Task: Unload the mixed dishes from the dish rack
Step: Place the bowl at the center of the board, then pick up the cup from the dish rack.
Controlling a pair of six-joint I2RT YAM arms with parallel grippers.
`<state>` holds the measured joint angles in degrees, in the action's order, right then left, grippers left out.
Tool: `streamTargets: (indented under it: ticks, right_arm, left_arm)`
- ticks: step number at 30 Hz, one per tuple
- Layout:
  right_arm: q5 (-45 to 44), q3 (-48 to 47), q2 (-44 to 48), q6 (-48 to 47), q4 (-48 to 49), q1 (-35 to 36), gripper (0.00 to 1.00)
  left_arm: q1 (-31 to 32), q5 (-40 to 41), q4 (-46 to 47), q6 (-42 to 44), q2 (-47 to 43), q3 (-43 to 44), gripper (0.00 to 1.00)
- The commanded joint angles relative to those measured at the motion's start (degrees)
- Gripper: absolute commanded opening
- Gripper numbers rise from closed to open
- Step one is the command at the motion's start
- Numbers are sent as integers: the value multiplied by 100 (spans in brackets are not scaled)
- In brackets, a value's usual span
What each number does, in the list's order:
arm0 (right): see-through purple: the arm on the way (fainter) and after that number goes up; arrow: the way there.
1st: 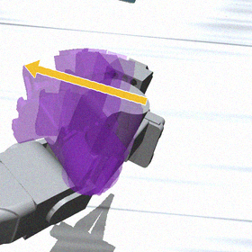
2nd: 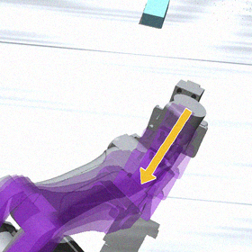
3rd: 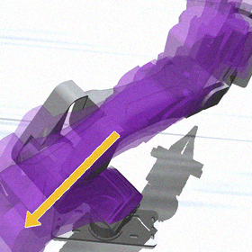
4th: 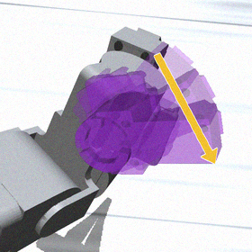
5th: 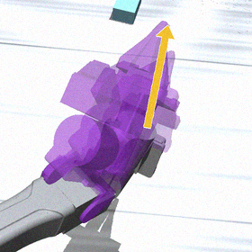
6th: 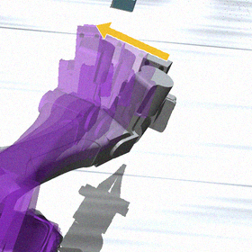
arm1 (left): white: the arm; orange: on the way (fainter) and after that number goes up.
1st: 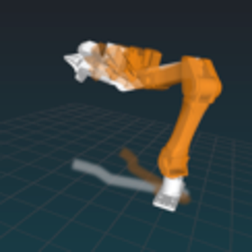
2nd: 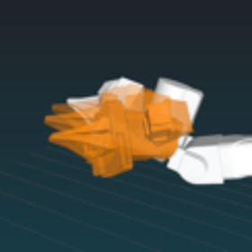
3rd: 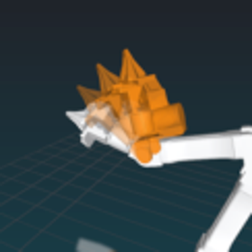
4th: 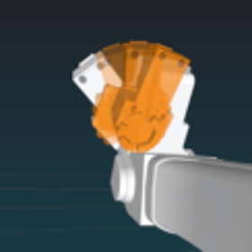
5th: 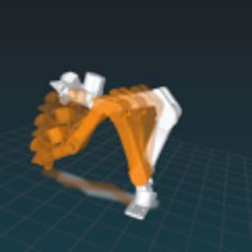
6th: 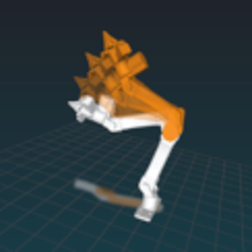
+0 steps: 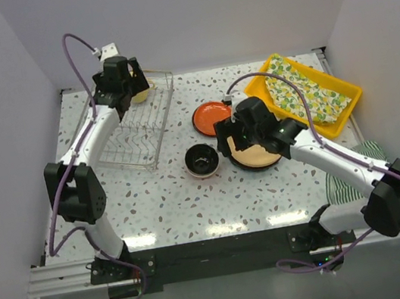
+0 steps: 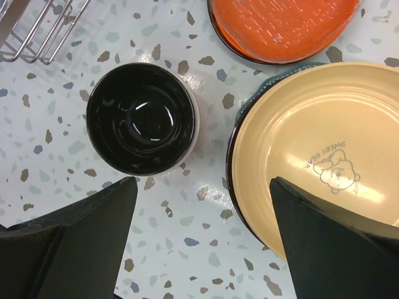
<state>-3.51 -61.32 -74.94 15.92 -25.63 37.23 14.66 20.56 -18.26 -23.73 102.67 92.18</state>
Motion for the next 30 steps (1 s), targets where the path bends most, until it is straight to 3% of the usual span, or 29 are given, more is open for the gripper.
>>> streamTargets:
  ticks: [1, 8, 12, 18, 24, 30]
  right_arm:
    - [-317, 94, 409, -81, 14, 30, 94]
    - [-484, 260, 682, -116, -144, 30, 95]
    - [-546, 314, 787, -89, -215, 21, 96]
    - [-633, 305, 858, -107, -381, 12, 96]
    - [-704, 252, 858, -151, -478, 12, 96]
    - [-660, 50, 682, -168, -557, 12, 96]
  left_arm:
    - [-15, 581, 376, 491, 542, 800, 99]
    - [-103, 283, 1043, 1553, 1246, 1145, 100]
    - [-261, -488, 1553, 2580, 1466, 1074, 100]
    - [-604, -1657, 1493, 3627, 1738, 1056, 100]
    - [-982, -2791, 1518, 3752, 1923, 1100, 100]
    - [-1087, -3276, 1930, 3709, 2169, 1179, 100]
